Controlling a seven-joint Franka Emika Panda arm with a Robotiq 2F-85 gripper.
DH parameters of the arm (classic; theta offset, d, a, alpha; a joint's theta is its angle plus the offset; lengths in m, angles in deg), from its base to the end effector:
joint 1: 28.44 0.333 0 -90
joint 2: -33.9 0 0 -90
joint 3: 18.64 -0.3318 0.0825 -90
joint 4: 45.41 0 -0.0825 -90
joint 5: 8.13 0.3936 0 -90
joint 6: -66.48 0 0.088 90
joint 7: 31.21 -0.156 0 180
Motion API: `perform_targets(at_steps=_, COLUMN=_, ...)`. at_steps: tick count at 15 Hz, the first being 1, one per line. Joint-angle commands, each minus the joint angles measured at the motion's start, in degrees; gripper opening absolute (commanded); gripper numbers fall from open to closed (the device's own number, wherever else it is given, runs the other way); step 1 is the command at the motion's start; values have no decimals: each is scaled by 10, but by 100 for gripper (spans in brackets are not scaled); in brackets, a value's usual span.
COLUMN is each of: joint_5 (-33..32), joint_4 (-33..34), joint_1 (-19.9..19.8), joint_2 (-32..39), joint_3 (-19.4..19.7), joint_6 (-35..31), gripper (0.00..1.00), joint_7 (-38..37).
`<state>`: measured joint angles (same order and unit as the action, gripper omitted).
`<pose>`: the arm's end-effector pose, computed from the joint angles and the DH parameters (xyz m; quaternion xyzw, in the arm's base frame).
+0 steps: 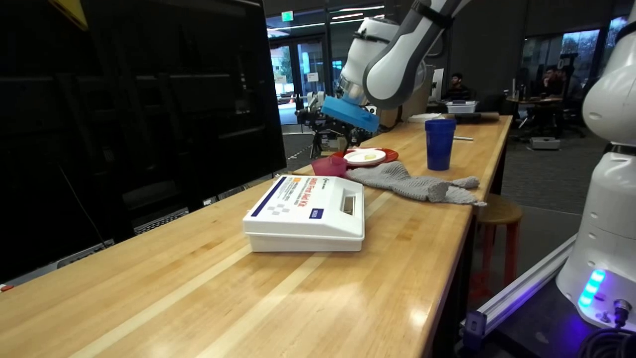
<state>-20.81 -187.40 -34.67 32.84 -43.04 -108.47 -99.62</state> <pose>0.5150 0.1860 0.3305 -0.9045 0.3098 -0.2417 0.1658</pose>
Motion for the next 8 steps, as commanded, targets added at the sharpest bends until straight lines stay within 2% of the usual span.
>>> perform_targets(at_steps=1, joint_5=-70, joint_4=28, joint_1=-15, joint_2=30, joint_3=8, joint_6=11, gripper=100, joint_7=-56)
perform_targets(at_steps=8, joint_5=-161, joint_4=78, joint_1=3, joint_2=93, joint_3=57, joint_6=20, gripper=100, joint_7=-117)
